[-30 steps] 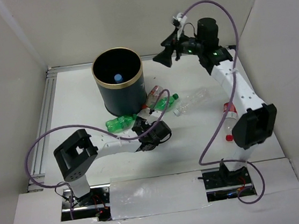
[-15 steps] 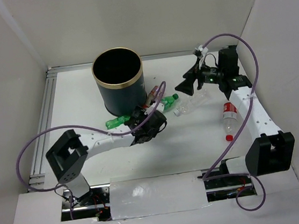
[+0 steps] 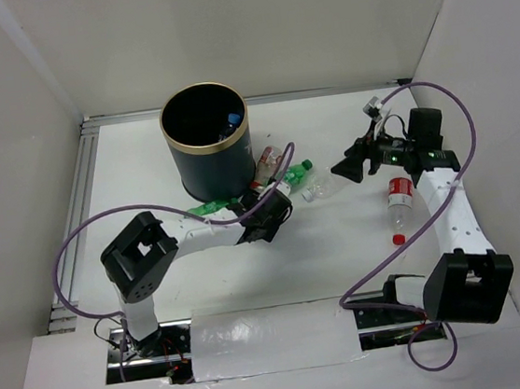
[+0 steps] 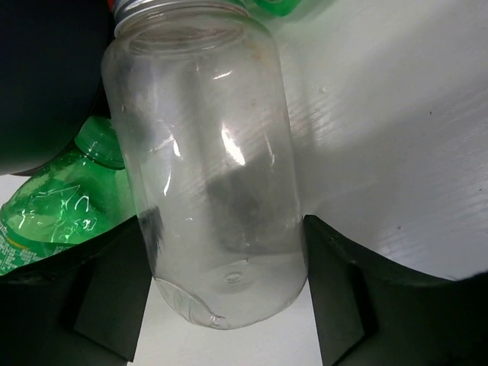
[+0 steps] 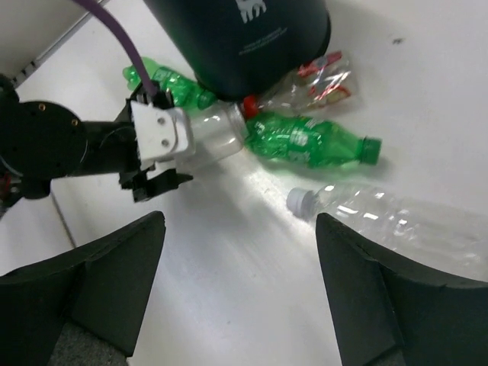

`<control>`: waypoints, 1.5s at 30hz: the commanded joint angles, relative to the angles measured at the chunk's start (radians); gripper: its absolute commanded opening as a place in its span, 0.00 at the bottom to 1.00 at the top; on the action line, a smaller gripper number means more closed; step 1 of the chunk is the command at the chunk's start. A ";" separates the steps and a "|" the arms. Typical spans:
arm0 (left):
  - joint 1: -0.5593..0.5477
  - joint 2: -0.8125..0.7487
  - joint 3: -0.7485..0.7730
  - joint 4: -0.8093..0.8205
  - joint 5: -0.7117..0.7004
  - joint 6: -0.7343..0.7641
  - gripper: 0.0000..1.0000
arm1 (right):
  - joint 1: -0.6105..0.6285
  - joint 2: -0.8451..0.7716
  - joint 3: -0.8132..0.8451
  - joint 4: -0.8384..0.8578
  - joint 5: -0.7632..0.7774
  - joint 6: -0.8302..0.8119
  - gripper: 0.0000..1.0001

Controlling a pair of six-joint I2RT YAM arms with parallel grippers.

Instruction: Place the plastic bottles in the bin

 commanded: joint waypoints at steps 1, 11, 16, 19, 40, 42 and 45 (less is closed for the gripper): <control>0.006 -0.013 0.018 0.014 0.079 -0.037 0.35 | -0.023 -0.030 -0.027 -0.094 -0.070 -0.105 0.85; -0.048 -0.353 0.153 -0.031 0.065 -0.046 0.00 | -0.072 -0.021 -0.133 -0.199 0.006 -0.197 0.39; 0.053 -0.442 0.248 0.009 0.112 -0.098 0.01 | -0.072 0.021 -0.155 -0.120 0.066 -0.055 0.73; 0.139 -0.453 0.308 0.037 0.096 -0.161 0.05 | -0.082 0.053 -0.155 -0.091 0.106 0.018 0.83; 0.394 -0.198 0.600 -0.080 -0.081 -0.260 0.99 | -0.092 0.314 -0.145 0.146 0.332 0.475 0.99; 0.362 -0.269 0.566 -0.065 -0.081 -0.209 0.99 | -0.092 0.334 -0.145 0.185 0.350 0.548 0.99; 0.310 -0.376 0.477 -0.022 -0.118 -0.162 0.99 | -0.066 0.383 -0.129 0.252 0.404 0.635 0.99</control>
